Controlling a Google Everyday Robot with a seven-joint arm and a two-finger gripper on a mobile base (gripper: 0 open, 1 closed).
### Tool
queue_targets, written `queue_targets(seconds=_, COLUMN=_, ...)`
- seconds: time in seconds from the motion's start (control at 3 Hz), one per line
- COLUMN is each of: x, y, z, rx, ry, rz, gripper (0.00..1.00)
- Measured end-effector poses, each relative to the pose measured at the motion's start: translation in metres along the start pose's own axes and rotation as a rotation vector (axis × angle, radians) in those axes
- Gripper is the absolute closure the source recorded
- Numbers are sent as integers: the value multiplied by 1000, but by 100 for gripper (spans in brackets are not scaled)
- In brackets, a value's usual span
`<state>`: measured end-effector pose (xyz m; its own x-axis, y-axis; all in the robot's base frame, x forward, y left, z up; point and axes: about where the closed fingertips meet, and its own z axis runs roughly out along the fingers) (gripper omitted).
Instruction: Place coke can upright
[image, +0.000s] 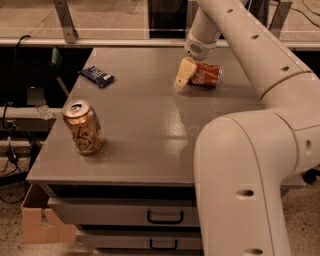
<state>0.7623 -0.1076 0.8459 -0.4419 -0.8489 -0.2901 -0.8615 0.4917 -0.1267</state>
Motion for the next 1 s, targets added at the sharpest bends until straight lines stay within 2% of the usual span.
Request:
queue_targets(seconds=0.33, x=9, y=-6, z=10, rx=-3, ry=29, rz=35, gripper=43)
queue_targets(seconds=0.67, x=10, y=-9, z=3, rx=7, ry=14, rz=46, gripper=64)
queue_targets(seconds=1.0, x=0, y=-6, z=-30, rx=22, ry=-74, rz=22, gripper=88)
